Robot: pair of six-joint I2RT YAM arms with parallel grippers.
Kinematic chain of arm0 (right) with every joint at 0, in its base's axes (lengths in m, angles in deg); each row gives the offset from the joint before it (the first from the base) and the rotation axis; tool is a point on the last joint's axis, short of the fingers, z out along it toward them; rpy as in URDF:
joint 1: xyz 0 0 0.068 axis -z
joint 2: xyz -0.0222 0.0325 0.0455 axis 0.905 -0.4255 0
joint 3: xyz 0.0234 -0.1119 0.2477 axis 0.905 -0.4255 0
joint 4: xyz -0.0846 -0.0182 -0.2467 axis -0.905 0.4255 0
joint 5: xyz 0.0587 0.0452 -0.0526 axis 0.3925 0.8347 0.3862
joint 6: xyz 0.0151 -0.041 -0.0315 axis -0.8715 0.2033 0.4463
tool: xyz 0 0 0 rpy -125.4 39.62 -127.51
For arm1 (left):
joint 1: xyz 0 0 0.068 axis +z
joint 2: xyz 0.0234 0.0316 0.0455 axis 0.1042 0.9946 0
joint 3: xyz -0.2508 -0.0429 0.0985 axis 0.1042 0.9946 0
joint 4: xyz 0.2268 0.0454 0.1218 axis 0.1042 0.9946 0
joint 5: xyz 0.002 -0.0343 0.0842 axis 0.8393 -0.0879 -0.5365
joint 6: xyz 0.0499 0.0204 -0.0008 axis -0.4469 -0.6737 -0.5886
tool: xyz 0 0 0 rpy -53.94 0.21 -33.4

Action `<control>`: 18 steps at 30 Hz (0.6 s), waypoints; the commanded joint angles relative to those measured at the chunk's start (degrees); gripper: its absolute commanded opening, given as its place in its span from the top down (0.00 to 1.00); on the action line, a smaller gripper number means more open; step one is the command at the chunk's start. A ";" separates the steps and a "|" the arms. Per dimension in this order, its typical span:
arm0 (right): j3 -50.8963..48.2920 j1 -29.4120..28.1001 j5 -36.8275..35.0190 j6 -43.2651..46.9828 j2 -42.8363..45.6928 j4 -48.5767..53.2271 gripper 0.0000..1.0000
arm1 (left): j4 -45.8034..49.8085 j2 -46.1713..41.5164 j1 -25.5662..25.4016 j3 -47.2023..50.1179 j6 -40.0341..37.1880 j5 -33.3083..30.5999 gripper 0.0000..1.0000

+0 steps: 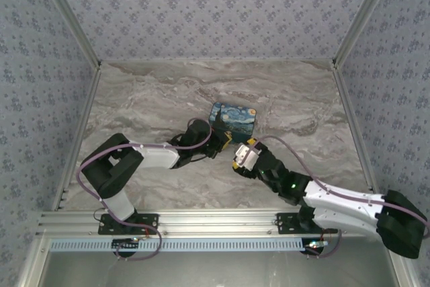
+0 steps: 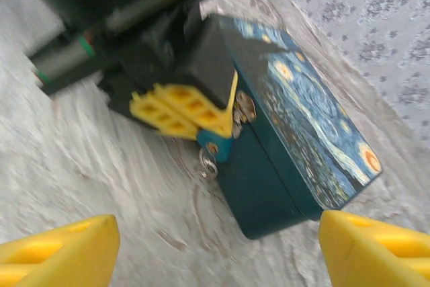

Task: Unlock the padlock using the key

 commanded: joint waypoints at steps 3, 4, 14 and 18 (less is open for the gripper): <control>-0.52 -0.67 -8.42 8.16 -5.57 -9.78 0.28 | 0.25 -2.23 -0.33 -2.39 2.05 1.63 1.00; -0.47 -0.71 -8.47 8.90 -6.51 -10.65 0.29 | 0.38 -2.32 -0.33 -2.41 2.01 1.61 1.00; 0.46 1.05 -5.02 10.17 -12.94 -15.32 0.36 | -0.14 -2.59 -0.31 -2.45 2.61 1.82 1.00; 1.56 1.37 -4.21 10.24 -16.06 -17.59 0.42 | -0.21 -2.51 -0.33 -2.67 2.76 2.09 1.00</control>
